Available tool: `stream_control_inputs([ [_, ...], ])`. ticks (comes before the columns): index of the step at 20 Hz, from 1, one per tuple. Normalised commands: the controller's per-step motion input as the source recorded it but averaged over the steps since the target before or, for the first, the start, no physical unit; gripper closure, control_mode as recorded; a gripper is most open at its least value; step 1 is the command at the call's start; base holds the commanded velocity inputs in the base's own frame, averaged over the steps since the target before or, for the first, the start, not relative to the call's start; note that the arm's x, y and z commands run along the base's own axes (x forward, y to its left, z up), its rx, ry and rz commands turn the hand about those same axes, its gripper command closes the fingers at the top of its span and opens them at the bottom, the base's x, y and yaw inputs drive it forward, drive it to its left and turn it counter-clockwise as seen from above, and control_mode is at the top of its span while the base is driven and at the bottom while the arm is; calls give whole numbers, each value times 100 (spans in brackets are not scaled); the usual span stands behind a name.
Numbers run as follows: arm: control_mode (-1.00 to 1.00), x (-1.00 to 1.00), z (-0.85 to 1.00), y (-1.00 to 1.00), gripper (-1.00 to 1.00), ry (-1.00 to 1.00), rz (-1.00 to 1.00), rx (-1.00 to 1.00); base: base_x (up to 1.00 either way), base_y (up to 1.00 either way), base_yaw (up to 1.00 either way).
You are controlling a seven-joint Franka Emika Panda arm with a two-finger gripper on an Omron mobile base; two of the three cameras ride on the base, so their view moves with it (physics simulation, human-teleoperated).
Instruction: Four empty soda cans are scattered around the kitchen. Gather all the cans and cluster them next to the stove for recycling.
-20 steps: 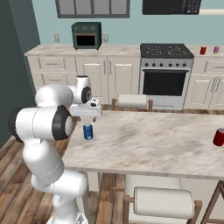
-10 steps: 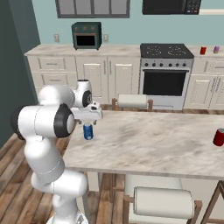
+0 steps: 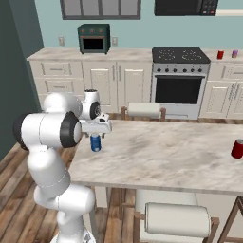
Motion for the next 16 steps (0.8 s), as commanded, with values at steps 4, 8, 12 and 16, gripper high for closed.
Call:
stream_control_inputs([
  [4,-100,1,-10,0,-100,0,0,0,0,0,0],
  [8,-100,-6,-4,0,-100,0,0,0,0,0,0],
  [12,-100,-4,-2,0,-100,0,0,0,0,0,0],
  [16,-100,-1,-6,0,-100,0,0,0,0,0,0],
])
